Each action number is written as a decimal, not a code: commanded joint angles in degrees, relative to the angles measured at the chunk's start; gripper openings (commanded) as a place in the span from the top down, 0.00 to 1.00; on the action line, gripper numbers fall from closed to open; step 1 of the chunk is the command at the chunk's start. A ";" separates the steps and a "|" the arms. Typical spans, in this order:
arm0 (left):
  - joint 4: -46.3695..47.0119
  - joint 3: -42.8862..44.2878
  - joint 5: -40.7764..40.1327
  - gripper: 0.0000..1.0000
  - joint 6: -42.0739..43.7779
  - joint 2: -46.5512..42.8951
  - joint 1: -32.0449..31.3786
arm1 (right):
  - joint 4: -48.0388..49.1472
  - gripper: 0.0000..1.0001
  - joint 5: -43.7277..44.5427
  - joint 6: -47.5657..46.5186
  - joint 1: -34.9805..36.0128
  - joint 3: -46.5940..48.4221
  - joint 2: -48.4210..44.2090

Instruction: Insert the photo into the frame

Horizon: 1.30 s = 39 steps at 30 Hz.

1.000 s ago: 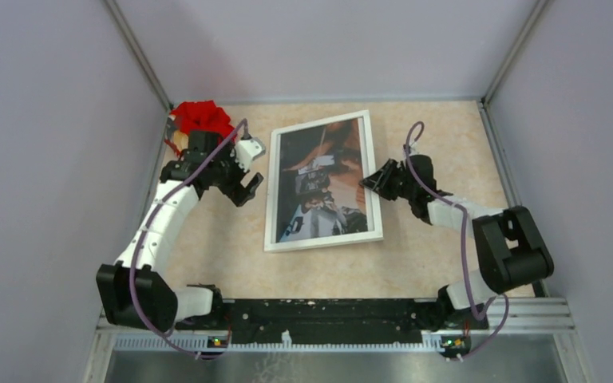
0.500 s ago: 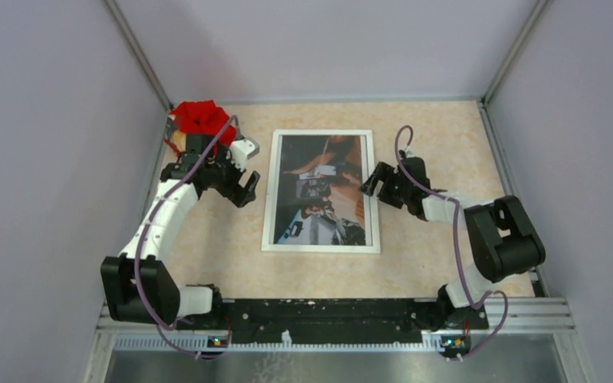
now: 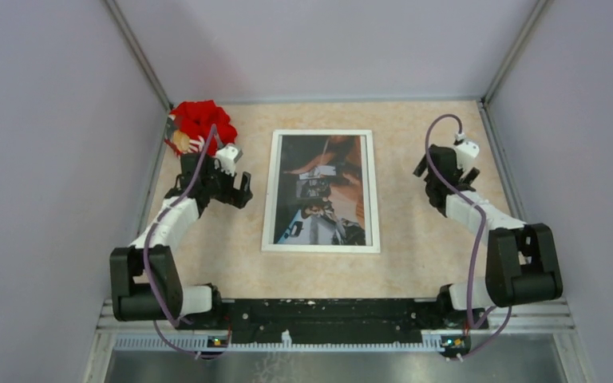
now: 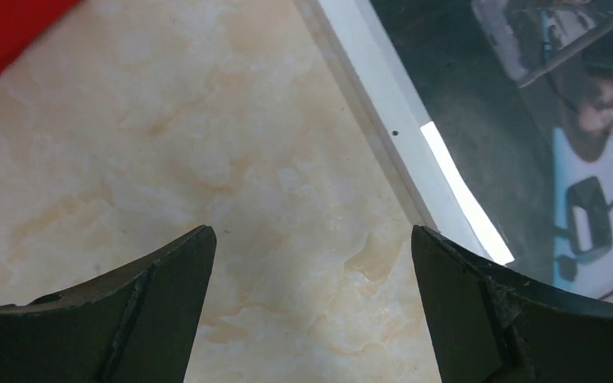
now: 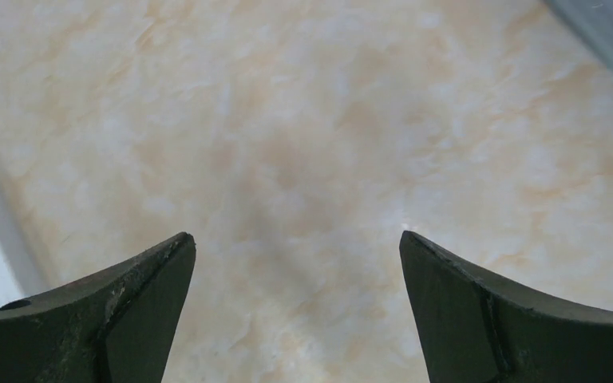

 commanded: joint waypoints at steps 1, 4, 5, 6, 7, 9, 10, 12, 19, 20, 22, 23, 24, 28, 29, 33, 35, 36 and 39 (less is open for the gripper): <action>20.56 -6.51 -0.80 0.01 -6.84 3.96 1.36 | 12.32 0.01 22.43 -7.48 0.03 -3.94 0.50; 25.01 -8.04 1.16 0.01 -8.58 8.64 2.97 | 25.64 0.01 21.08 -14.30 -0.07 -10.74 -0.30; 26.86 -8.69 1.55 0.01 -9.05 9.77 3.42 | 29.55 0.01 21.69 -15.48 -0.07 -12.94 -0.10; 28.73 -9.42 1.55 0.01 -9.47 10.87 3.60 | 34.09 0.01 22.48 -16.48 -0.13 -16.32 -0.10; 30.77 -10.12 1.30 0.01 -9.92 11.69 3.76 | 38.17 0.01 22.24 -17.46 -0.30 -18.74 -0.40; 34.74 -11.74 1.11 0.01 -10.08 12.71 3.88 | 46.48 0.01 19.78 -19.40 -0.63 -23.07 -1.95; 37.92 -13.11 1.06 0.01 -10.58 12.77 4.01 | 50.91 0.01 17.92 -19.89 -0.95 -25.31 -2.78; 48.13 -18.14 -0.37 0.01 -12.47 11.81 4.48 | 55.86 0.01 16.64 -20.52 -1.21 -27.57 -2.85; 83.38 -36.35 -4.42 0.01 -18.50 7.67 5.30 | 65.21 0.01 13.34 -22.88 -1.22 -31.89 -2.66; 89.67 -38.99 -5.20 0.01 -19.28 9.22 5.27 | 65.15 0.01 12.91 -22.88 -1.22 -32.04 -2.89; 104.42 -42.18 -3.87 0.01 -18.39 15.78 5.22 | 67.87 0.01 11.60 -23.92 -1.22 -33.14 -2.85; 109.73 -42.51 -0.95 0.01 -17.63 18.49 5.23 | 69.33 0.01 9.28 -24.98 -1.22 -33.83 -2.75; 110.15 -42.05 0.15 0.01 -17.56 19.10 5.22 | 71.14 0.01 4.96 -26.95 -1.20 -34.67 -2.39; 85.41 -33.01 -2.42 0.01 -15.95 15.17 4.41 | 84.61 0.01 -1.47 -33.69 0.91 -36.53 5.47; 86.96 -32.90 -4.70 0.01 -14.98 16.12 3.20 | 76.63 0.01 -1.29 -30.93 -0.27 -33.91 3.55; 85.97 -33.05 -5.54 0.01 -14.78 15.52 2.23 | 72.85 0.01 -3.87 -28.93 -2.71 -32.24 3.90; 85.69 -32.93 -5.55 0.01 -14.76 15.50 2.23 | 74.57 0.01 -3.71 -29.48 -2.73 -32.77 4.26; 85.75 -32.90 -5.53 0.01 -14.76 15.48 2.23 | 73.86 0.01 -3.77 -29.25 -2.72 -32.75 3.92; 85.81 -32.94 -5.52 0.01 -14.79 15.50 2.23 | 74.40 0.01 -3.80 -29.42 -2.71 -32.76 4.08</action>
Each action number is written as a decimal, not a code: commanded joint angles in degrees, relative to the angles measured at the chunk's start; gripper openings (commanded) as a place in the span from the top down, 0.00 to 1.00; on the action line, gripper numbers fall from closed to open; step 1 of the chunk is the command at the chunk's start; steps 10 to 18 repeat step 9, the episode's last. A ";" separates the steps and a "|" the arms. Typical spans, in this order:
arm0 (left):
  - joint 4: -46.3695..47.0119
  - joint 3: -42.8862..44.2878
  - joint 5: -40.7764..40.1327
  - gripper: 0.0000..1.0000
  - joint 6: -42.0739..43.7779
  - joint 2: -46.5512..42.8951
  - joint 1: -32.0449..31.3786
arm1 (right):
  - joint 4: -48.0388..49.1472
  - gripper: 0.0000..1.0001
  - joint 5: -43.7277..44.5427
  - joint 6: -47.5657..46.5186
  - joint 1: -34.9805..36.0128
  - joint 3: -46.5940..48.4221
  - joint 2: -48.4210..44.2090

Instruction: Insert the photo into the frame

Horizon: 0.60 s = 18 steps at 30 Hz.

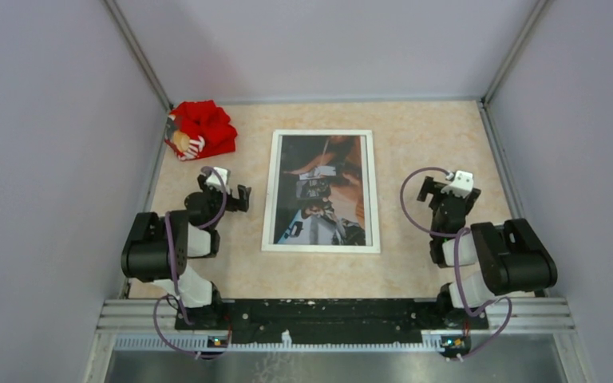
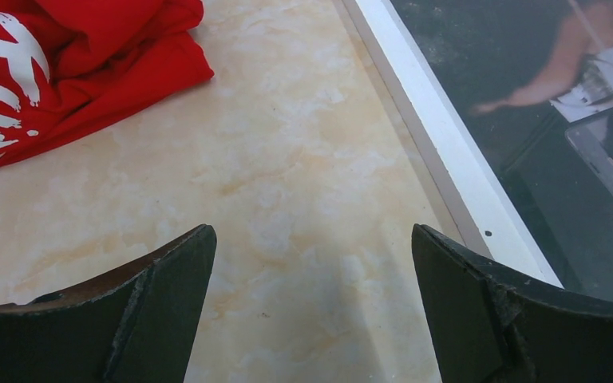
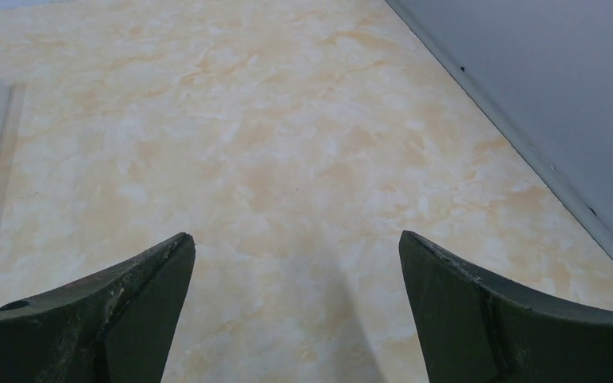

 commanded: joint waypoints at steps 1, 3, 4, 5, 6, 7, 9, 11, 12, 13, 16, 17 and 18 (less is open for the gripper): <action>1.78 0.16 -0.07 0.01 0.87 -1.11 -0.21 | 2.41 0.01 -1.88 0.26 -0.42 0.91 -0.49; 1.33 0.47 -0.52 0.01 0.96 -0.95 -0.28 | 2.73 0.01 -1.88 0.18 -0.42 0.91 -0.43; 0.70 0.73 -1.22 0.01 1.14 -0.90 -0.71 | 2.59 0.01 -1.92 0.22 -0.37 0.91 -0.48; 0.38 0.88 -1.58 0.01 1.21 -0.91 -0.93 | 2.57 0.01 -1.89 0.24 -0.41 0.87 -0.45; 0.37 0.98 -1.74 0.01 1.30 -0.82 -1.00 | 2.61 0.01 -1.88 0.21 -0.42 0.91 -0.46; 0.41 0.99 -1.79 0.01 1.31 -0.85 -1.00 | 2.64 0.01 -1.90 0.19 -0.42 0.91 -0.48; 0.71 0.67 -1.85 0.01 1.23 -1.13 -1.03 | 2.60 0.01 -1.94 0.30 -0.42 0.91 -0.48; 0.71 0.67 -1.85 0.01 1.23 -1.13 -1.03 | 2.60 0.01 -1.94 0.30 -0.42 0.91 -0.48; 0.71 0.67 -1.85 0.01 1.23 -1.13 -1.03 | 2.60 0.01 -1.94 0.30 -0.42 0.91 -0.48; 0.71 0.67 -1.85 0.01 1.23 -1.13 -1.03 | 2.60 0.01 -1.94 0.30 -0.42 0.91 -0.48; 0.71 0.67 -1.85 0.01 1.23 -1.13 -1.03 | 2.60 0.01 -1.94 0.30 -0.42 0.91 -0.48; 0.71 0.67 -1.85 0.01 1.23 -1.13 -1.03 | 2.60 0.01 -1.94 0.30 -0.42 0.91 -0.48; 0.71 0.67 -1.85 0.01 1.23 -1.13 -1.03 | 2.60 0.01 -1.94 0.30 -0.42 0.91 -0.48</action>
